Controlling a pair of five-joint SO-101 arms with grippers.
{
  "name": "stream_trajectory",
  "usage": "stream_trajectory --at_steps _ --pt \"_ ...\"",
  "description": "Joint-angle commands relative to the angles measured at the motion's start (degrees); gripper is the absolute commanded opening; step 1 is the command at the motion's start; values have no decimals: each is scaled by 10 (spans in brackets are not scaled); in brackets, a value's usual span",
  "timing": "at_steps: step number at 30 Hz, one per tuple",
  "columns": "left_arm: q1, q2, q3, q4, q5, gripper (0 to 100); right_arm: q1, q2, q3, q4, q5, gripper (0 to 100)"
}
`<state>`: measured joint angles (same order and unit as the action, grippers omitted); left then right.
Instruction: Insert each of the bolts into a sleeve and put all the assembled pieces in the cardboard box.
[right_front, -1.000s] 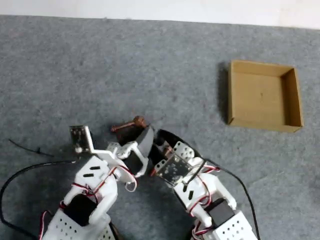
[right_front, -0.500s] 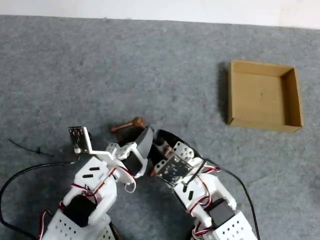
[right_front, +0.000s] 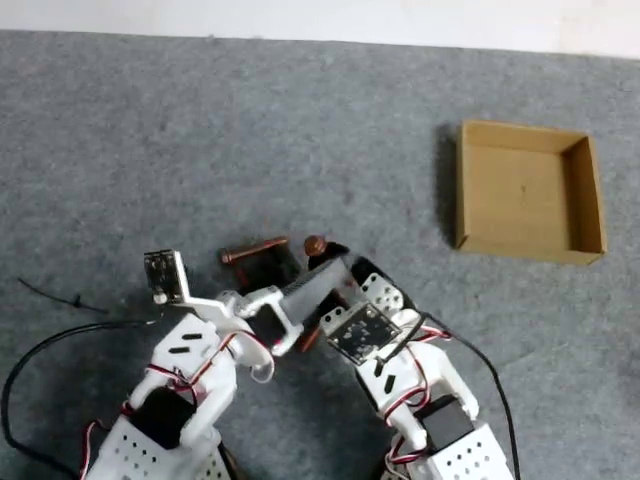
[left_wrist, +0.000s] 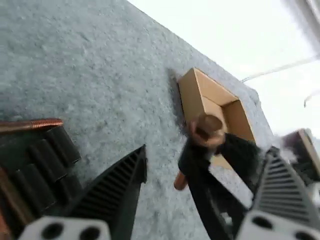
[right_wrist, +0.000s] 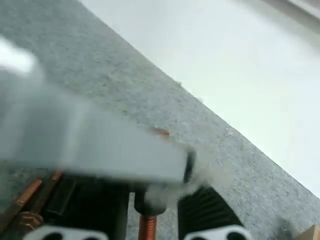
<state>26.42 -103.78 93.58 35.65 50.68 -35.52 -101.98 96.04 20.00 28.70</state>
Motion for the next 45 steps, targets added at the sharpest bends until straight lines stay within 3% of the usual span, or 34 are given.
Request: stream_trajectory --at_steps 1,4,7,13,18,23,27,32,34,39,45 --pt "-118 -9 -47 -1 69 348 12 -7 62 -22 -4 5" --pt "-167 -9 -54 -1 88 348 24 -7 62 -31 -3 5" --pt "-170 -9 -51 -1 87 348 65 -7 62 -54 -4 5" --pt "-175 -8 -47 2 71 348 201 -7 62 -102 -11 5" --pt "-171 -7 -28 0 27 347 342 0 58 -163 -108 5" --pt "-174 -7 -25 2 27 347 400 58 -35 -173 -109 5" --pt "-175 -7 -15 1 25 347 435 272 -184 -173 -112 5" --pt "-175 -7 5 0 24 347 494 658 -477 -167 -117 5" --pt "-175 -7 9 0 24 347 516 803 -604 -138 -151 5" --pt "-175 -7 19 0 24 347 545 1113 -945 75 -235 5" --pt "-175 -7 18 0 24 347 533 1336 -1281 365 -287 11"
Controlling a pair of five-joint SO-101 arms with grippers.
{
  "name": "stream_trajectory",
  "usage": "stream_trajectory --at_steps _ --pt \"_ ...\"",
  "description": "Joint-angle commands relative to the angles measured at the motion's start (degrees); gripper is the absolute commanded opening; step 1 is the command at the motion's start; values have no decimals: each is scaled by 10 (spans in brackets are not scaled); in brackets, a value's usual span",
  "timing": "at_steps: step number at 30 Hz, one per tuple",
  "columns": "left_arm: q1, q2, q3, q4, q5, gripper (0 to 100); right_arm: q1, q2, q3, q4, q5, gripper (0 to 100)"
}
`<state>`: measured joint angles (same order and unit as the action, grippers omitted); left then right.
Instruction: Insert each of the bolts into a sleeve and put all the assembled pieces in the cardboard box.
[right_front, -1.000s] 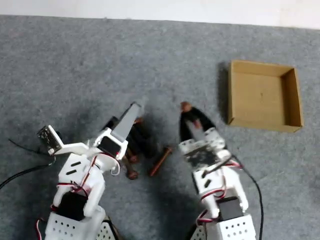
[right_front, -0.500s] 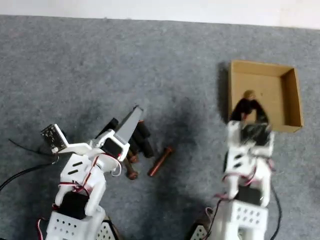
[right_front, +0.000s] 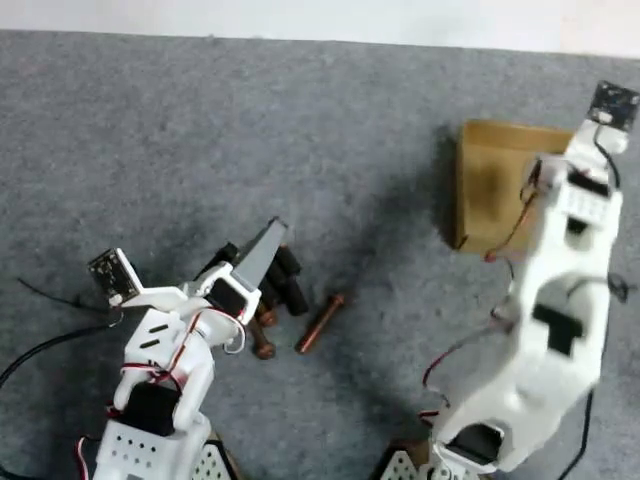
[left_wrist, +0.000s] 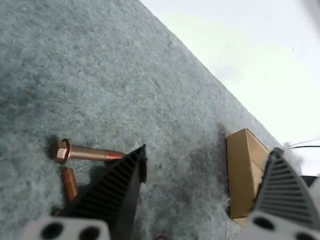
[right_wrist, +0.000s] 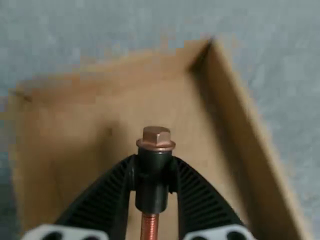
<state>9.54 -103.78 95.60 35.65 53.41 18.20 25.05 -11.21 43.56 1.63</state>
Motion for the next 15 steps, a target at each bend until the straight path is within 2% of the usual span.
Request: stream_trajectory --at_steps 1,3,8,15 --pt "-7 -7 0 0 -4 347 -7 93 -255 164 -16 16" --pt "-7 -7 0 0 -4 347 -16 139 -335 218 -16 64" --pt "-7 -7 -1 0 -36 347 -38 227 -496 325 -15 255" --pt "-6 -7 0 0 -39 347 -85 268 -719 506 -15 263"
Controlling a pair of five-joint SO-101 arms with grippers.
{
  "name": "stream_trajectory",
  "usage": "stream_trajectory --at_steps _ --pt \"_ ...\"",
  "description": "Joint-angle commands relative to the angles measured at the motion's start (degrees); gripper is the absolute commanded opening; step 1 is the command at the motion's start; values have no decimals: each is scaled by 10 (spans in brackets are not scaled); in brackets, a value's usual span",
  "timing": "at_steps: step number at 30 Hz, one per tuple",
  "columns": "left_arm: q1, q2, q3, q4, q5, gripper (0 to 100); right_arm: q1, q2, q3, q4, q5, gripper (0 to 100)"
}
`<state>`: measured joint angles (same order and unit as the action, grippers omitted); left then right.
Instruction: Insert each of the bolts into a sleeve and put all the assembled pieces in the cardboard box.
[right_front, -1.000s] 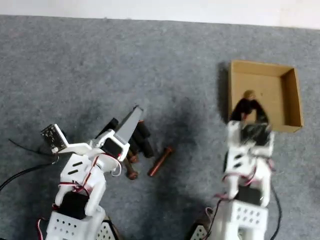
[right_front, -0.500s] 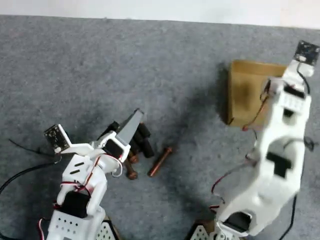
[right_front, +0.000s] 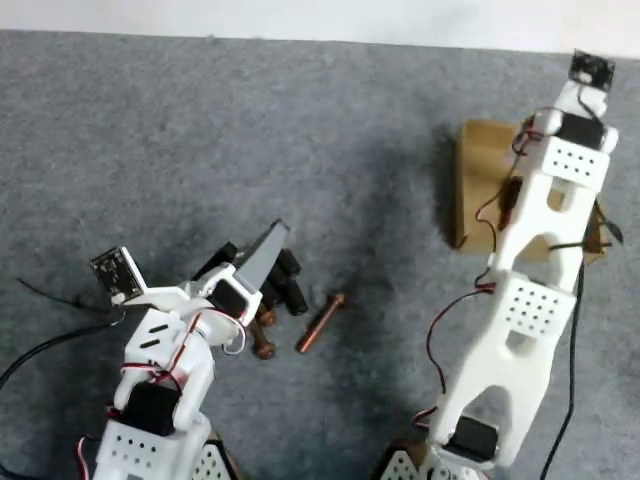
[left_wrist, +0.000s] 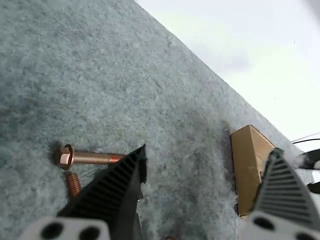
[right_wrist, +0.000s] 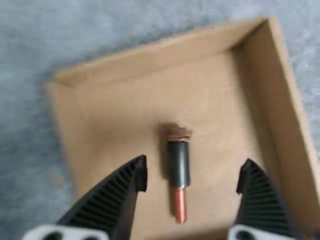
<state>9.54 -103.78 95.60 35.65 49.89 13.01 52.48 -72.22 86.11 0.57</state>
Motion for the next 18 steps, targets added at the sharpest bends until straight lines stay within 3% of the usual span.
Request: stream_trajectory --at_steps 1,4,11,18 --pt "-6 -7 0 0 -4 347 -49 -3 -139 118 -4 263" --pt "-7 -7 0 -1 -4 347 -101 4 -208 151 -5 263" --pt "-58 -7 7 -33 -2 347 -200 2 -182 151 -6 263" --pt "-56 -6 15 -55 -1 347 -255 -64 -173 152 -10 263"
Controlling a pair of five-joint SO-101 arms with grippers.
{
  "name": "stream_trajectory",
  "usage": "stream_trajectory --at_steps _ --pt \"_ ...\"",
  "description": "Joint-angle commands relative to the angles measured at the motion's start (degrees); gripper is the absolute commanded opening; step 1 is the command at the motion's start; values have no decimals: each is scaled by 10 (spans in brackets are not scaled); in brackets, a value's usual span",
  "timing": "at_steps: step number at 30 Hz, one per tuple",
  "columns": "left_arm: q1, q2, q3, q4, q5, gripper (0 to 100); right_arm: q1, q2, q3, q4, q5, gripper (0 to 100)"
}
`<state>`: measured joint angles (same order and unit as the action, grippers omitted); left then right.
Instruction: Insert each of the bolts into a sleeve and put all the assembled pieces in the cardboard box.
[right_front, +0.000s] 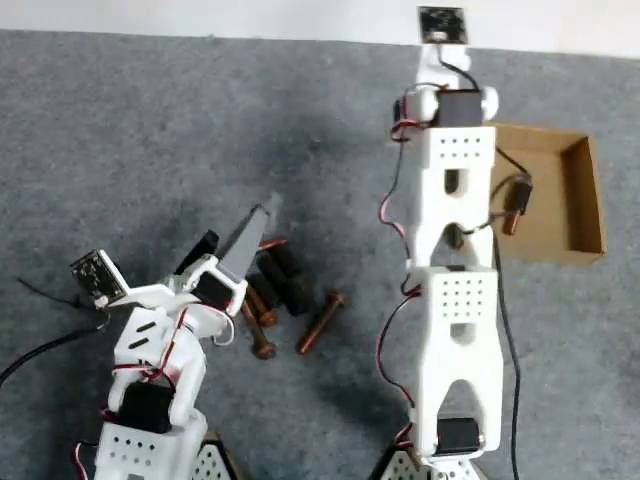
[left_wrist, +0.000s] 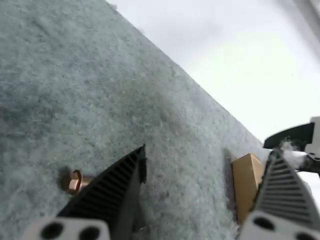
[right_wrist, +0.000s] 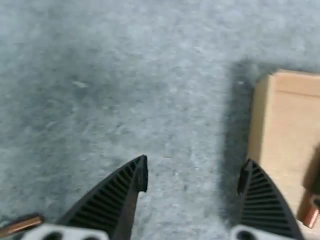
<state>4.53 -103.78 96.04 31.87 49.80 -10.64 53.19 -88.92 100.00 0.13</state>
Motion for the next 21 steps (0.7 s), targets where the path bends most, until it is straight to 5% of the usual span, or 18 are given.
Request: stream_trajectory --at_steps 1,7,12,21 --pt "-6 -6 11 -18 0 347 -21 -94 12 13 -5 263" --pt "-7 -7 11 -19 -2 347 -34 -297 225 12 -4 263" --pt "-7 -7 11 -20 -3 347 -129 -452 551 -9 31 263" --pt "-37 -7 8 -20 1 347 -271 -547 1105 -371 83 263"
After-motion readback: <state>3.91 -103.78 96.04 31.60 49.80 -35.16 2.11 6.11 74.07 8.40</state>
